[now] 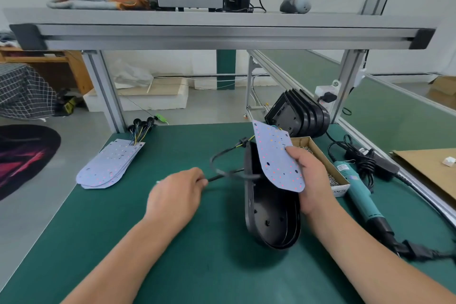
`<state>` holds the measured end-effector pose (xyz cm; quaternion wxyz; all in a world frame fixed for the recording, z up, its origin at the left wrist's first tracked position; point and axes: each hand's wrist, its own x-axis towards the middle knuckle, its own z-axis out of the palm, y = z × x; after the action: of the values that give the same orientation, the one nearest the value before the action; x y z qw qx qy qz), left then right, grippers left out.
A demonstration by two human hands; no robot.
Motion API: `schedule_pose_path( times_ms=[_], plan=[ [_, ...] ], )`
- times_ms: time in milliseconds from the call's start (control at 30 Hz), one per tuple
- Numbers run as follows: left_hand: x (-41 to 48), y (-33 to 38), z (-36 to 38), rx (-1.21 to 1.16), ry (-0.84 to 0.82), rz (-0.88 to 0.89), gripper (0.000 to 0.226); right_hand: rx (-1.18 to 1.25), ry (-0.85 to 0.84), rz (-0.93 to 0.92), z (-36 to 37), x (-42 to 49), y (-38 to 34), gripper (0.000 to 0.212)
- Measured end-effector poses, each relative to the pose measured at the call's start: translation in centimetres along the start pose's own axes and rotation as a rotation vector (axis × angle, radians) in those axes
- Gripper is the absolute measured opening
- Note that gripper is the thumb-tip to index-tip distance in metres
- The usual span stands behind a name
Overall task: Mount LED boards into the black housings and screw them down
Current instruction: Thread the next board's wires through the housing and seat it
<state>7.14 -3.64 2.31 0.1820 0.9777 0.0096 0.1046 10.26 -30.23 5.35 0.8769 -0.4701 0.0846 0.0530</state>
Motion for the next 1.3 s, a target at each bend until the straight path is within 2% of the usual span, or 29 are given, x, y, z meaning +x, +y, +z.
schedule_pose_path(
  times_ms=[133, 267, 367, 467, 533, 567, 600, 667, 733, 867, 933, 1067, 1133, 1200, 1233, 1300],
  plan=[
    [0.4, -1.3, -1.1, 0.267, 0.068, -0.001, 0.027, 0.021, 0.038, -0.06, -0.2, 0.1, -0.4, 0.035],
    [0.4, -0.7, -0.4, 0.264, -0.003, 0.036, 0.046, 0.017, 0.056, -0.057, -0.2, 0.1, -0.1, 0.034],
    [0.7, -0.8, -0.3, 0.109, 0.01, 0.118, 0.064, 0.007, 0.064, -0.046, -0.3, 0.1, 0.0, 0.033],
    [0.7, -0.9, -0.2, -0.146, 0.056, 0.196, 0.059, -0.019, 0.048, -0.017, -0.3, 0.0, 0.1, 0.036],
    [0.4, -0.7, 0.2, -0.33, 0.044, 0.217, 0.044, -0.023, 0.037, 0.021, 0.0, -0.2, 0.4, 0.031],
    [0.2, -0.5, 0.3, -0.415, 0.019, 0.224, 0.032, -0.024, 0.027, 0.039, 0.2, -0.3, 0.6, 0.027],
    [0.0, -0.1, 0.3, -0.485, -0.015, 0.229, 0.032, -0.026, 0.018, 0.051, 0.4, -0.5, 1.0, 0.025],
    [-0.6, 1.0, 0.1, -0.594, -0.083, 0.215, 0.055, -0.024, -0.002, 0.058, 1.0, -0.7, 1.8, 0.028],
    [-0.9, 2.0, 0.1, -0.688, -0.15, 0.196, 0.065, -0.005, -0.021, 0.072, 1.6, -0.9, 2.6, 0.03],
    [-1.0, 3.2, 0.0, -0.886, -0.318, 0.127, 0.041, -0.003, -0.05, 0.084, 2.5, -1.2, 3.6, 0.031],
    [-1.0, 3.5, -0.1, -0.94, -0.351, 0.098, 0.04, 0.002, -0.064, 0.069, 2.7, -1.4, 3.8, 0.028],
    [-1.3, 3.8, 0.5, -0.902, -0.33, 0.059, 0.033, 0.007, -0.095, 0.04, 2.6, -1.3, 3.5, 0.029],
    [-1.3, 3.3, 0.5, -0.752, -0.302, 0.11, 0.033, 0.023, -0.065, 0.033, 2.3, -1.1, 2.9, 0.032],
    [-1.2, 2.6, 0.2, -0.607, -0.297, 0.182, 0.045, 0.036, -0.016, 0.004, 1.9, -0.8, 2.0, 0.03],
    [-1.1, 2.2, 0.0, -0.567, -0.292, 0.167, 0.052, 0.044, 0.002, -0.014, 1.5, -0.7, 1.5, 0.028],
    [-0.7, 1.8, -0.2, -0.546, -0.225, 0.025, 0.051, 0.059, 0.019, -0.062, 0.8, -0.6, 0.7, 0.027]
  ],
)
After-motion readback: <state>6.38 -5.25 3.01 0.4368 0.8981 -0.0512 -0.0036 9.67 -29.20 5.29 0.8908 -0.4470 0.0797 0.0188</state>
